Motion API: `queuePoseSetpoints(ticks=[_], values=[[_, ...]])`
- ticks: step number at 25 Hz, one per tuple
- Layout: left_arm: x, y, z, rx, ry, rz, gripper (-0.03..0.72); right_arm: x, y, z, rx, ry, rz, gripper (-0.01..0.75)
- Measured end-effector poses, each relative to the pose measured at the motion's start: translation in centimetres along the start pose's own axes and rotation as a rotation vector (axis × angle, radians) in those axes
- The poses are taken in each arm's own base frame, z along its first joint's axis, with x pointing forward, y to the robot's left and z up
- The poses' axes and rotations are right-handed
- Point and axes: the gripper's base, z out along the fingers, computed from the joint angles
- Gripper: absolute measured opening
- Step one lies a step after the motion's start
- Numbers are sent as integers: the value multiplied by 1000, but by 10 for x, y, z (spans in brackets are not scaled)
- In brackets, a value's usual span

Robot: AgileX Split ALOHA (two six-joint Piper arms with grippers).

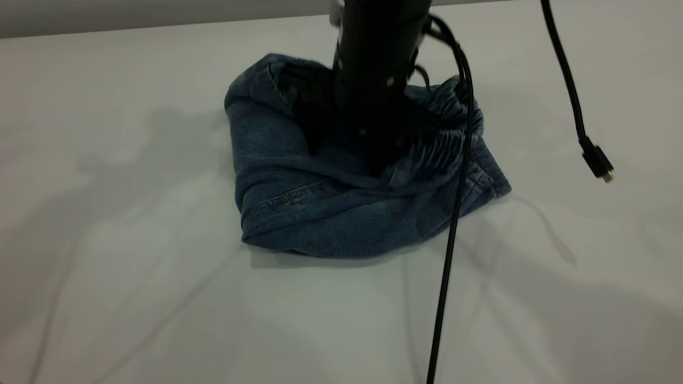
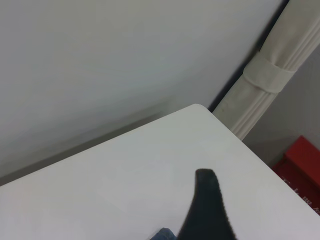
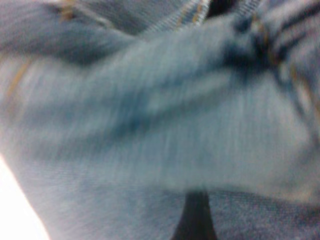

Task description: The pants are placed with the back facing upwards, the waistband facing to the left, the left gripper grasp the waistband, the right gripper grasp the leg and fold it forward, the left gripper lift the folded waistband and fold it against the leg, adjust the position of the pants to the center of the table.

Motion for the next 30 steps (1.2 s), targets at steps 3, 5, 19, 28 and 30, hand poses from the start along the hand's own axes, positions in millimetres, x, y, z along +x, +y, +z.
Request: queuePoseSetpoints(ticks=[3,5,19,28,30], values=[[0,0,0,0,0,-2,487,-6,7,-21,-32,-48,-38,487],[0,0,0,0,0,-2,487,-11,12,-35,-57,-91,-70,487],[0,-1,0,11,5,0,487,-31,20,-61,-37,-291,-331,484],[-1,-4,-5,-6,20,53,487,-48,17,-139,196,-413,-628,484],[-4,-7,-12,-35,27,107,487,-46,14,-156,237,-398,-724,484]])
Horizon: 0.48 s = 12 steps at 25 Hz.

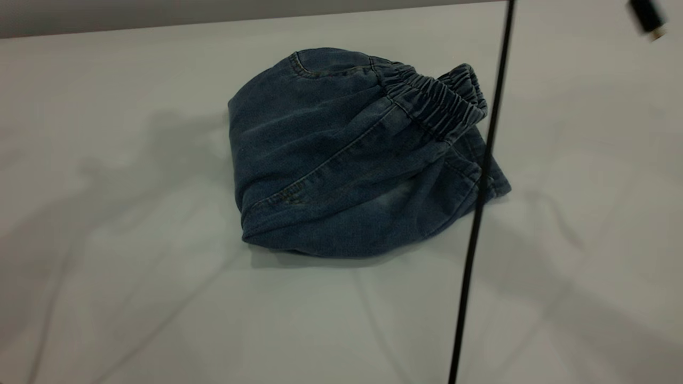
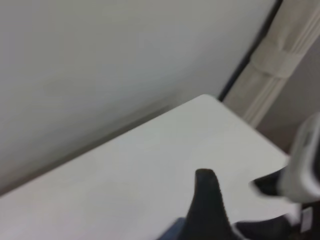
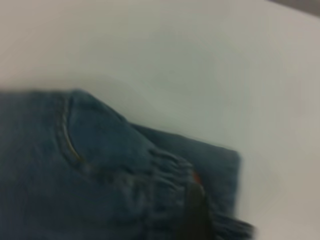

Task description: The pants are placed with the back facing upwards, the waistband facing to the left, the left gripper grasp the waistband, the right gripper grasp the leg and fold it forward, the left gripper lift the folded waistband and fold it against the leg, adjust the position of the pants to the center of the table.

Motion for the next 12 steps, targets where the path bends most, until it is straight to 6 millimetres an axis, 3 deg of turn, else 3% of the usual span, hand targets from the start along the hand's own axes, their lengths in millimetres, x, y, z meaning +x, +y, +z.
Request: queuePoseSetpoints(ticks=[6,12], values=[[-10,-21,-29,-24,41,130,487,5,-11,-57,-123,103,-186,484],[-11,-49,-70,-55,176,200,487,19,-23,-128,-319,177,-303,484]])
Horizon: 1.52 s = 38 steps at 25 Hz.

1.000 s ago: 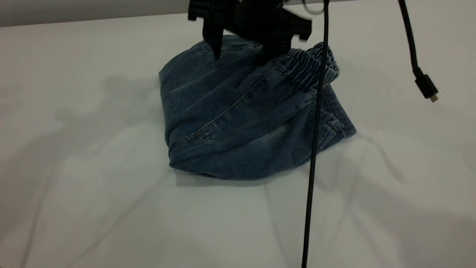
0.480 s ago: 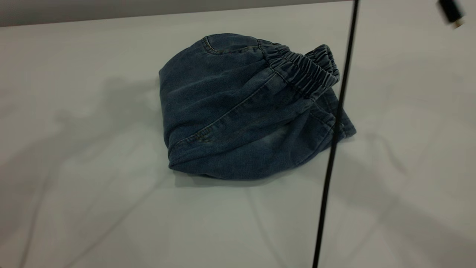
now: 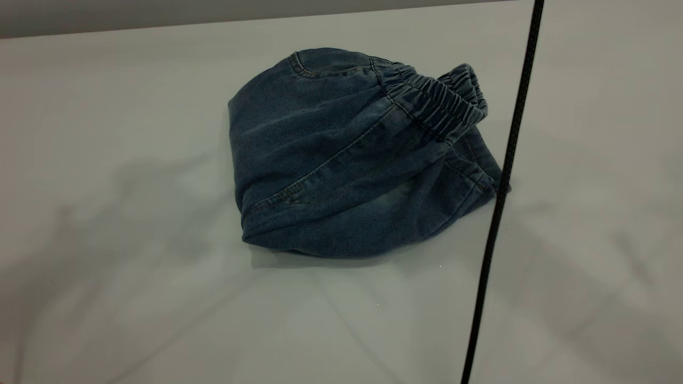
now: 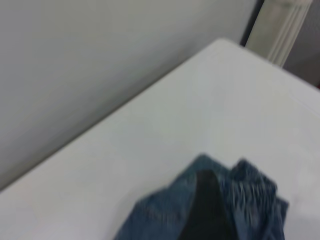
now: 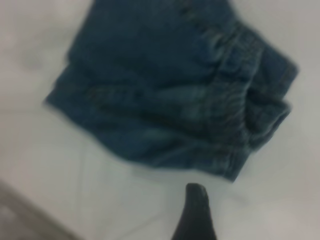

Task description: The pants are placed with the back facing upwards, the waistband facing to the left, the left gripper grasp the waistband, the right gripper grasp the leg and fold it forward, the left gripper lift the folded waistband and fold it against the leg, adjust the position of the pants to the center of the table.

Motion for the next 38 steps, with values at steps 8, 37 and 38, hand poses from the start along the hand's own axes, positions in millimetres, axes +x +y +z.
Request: queuePoseSetpoints(ticks=[8,37,38], values=[[17,-35,-53,-6,241,-80,487,41,13,-75,-138,-148,37,484],[219,-128,-151,-573,39,-405,487,311,25,-73,-92,-518,105,484],[223,-127,-148,-571,54,-409,487,316,25,-69,-91,-528,105,484]])
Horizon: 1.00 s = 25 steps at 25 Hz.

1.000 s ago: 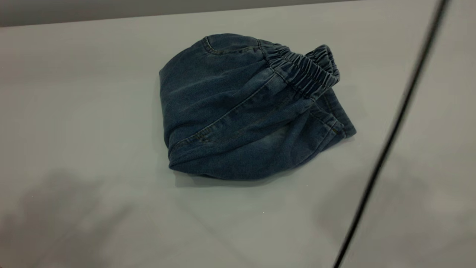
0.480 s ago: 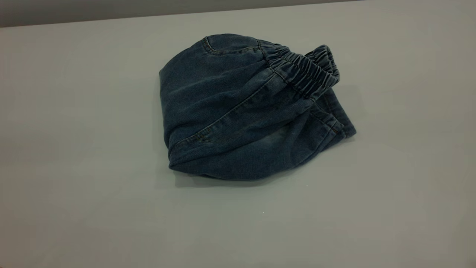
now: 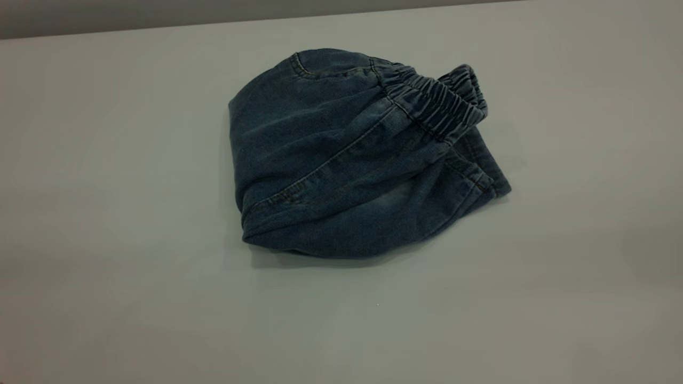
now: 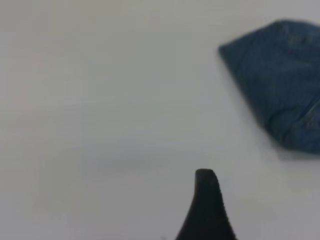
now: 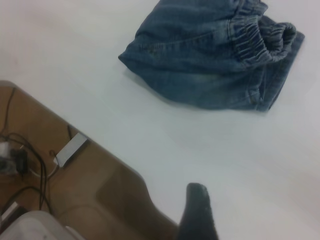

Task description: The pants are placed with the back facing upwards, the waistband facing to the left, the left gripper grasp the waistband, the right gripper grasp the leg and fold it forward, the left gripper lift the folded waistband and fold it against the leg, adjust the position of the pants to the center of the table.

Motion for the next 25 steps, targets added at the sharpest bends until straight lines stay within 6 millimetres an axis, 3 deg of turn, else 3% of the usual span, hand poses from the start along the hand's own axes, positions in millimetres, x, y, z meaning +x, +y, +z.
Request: queuePoseSetpoints(ticks=[3,18,25], values=[[3,0,6,-1,6,1,487,13,0,0,-1,13,-2,484],[3,1,9,-3,-6,4,487,15,1,-6,4,-41,19,484],[3,1,9,-4,-5,3,487,22,2,-15,248,-155,197,484]])
